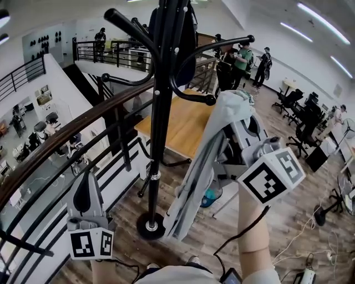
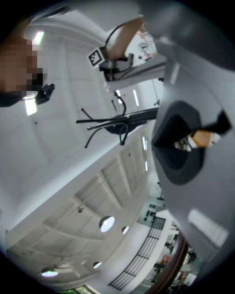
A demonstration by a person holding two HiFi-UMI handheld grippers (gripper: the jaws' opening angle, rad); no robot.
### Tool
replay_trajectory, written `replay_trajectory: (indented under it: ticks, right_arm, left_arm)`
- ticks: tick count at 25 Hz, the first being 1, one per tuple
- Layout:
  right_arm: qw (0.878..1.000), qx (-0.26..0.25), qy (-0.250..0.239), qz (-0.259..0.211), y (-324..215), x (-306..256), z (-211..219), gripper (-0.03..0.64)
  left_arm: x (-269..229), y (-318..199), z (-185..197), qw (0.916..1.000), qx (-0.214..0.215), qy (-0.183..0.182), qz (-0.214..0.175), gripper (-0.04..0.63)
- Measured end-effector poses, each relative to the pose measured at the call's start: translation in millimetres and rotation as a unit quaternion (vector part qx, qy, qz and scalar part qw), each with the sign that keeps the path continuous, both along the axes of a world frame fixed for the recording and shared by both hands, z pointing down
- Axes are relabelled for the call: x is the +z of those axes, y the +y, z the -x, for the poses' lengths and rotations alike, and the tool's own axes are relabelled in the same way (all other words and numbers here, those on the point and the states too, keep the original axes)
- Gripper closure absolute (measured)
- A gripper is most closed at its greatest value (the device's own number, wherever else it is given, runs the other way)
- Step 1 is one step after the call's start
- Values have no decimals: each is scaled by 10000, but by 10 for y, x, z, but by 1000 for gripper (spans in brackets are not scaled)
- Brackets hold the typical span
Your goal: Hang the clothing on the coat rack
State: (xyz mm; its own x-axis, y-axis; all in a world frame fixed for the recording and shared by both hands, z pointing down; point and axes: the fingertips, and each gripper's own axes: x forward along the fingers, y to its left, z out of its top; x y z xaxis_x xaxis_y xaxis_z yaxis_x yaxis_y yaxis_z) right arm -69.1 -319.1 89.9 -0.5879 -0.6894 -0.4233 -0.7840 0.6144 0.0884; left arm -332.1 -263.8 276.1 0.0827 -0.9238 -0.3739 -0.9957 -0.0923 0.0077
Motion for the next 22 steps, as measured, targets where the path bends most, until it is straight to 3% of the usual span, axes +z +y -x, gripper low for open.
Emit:
replay_trajectory:
  ticks: [22]
  right_arm:
    - [9918,-464,1132,365,-125,-330,268,603]
  left_arm:
    - [-53,-92,-40,10000,88,30,35,586]
